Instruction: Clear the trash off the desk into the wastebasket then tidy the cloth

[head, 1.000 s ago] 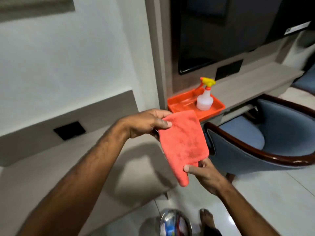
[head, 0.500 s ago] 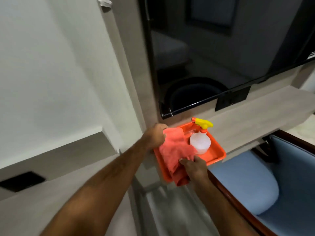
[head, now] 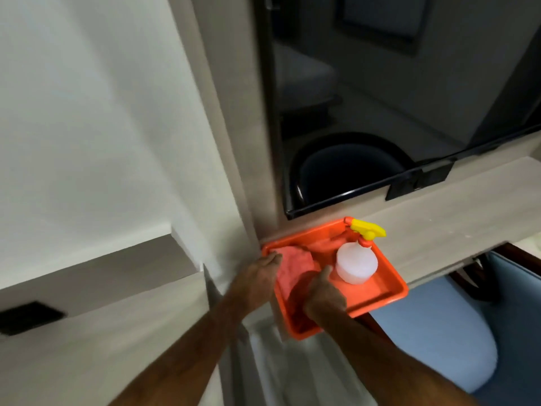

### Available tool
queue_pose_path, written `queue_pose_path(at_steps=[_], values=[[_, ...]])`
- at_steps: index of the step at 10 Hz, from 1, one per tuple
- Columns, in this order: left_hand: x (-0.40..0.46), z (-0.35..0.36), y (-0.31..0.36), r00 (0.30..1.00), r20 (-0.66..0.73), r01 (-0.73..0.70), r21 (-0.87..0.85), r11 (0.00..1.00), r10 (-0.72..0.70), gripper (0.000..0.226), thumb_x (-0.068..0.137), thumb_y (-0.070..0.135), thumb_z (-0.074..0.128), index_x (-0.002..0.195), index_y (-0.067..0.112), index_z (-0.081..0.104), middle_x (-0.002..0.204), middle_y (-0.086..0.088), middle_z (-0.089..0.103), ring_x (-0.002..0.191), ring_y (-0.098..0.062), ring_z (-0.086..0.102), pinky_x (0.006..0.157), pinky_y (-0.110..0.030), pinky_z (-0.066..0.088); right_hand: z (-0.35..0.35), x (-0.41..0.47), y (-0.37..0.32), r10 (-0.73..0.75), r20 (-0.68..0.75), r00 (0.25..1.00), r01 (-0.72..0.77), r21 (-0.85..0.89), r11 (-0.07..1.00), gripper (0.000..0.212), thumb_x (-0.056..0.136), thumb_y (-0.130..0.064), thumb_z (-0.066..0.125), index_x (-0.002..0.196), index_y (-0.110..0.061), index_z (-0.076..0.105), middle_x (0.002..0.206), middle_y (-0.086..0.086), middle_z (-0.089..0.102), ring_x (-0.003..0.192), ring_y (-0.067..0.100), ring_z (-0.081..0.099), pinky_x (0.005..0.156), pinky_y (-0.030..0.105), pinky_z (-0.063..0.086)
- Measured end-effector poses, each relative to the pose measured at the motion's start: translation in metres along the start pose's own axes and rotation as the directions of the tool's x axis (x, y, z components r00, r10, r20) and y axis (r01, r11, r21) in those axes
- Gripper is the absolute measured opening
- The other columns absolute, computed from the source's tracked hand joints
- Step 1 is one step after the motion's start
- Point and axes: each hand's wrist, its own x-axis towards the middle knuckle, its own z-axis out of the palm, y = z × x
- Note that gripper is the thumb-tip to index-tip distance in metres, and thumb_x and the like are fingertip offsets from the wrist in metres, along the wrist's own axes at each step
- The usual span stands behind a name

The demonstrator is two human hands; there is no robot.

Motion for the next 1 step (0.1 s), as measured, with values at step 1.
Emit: queue_pose_path(at_steps=[1], values=[[-0.0485,-0.0187,-0.0443,0.982,-0.173,-0.059,0.088,0.994,0.074,0.036,0.075,0.011,0.072,0.109,-0.002,0.075,0.112,-0.017,0.076,0.102,-0.026,0.075,0.084,-0.036,0.063,-0.0163,-0.0324,-0.0245,-0.201,-0.169,0.965,0.091,-0.503,0.859,0.072,0.089,-0.047,0.058,0.141,-0.004,0.034,0.124,0.013,0.054,0.111,0.031,0.059,0.089,0.040,0.053]])
